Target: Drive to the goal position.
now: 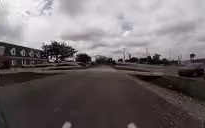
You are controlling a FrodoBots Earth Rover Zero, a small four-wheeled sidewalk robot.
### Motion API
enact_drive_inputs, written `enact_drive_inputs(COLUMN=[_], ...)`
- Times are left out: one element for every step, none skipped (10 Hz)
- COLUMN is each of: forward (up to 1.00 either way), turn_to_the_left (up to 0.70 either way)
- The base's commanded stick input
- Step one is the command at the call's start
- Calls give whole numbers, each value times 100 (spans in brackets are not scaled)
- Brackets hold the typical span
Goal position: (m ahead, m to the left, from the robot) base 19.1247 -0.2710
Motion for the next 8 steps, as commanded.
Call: enact_drive_inputs(forward=[60,60,60,60,60,60,60,60], turn_to_the_left=[0,0,0,0,0,0,0,0])
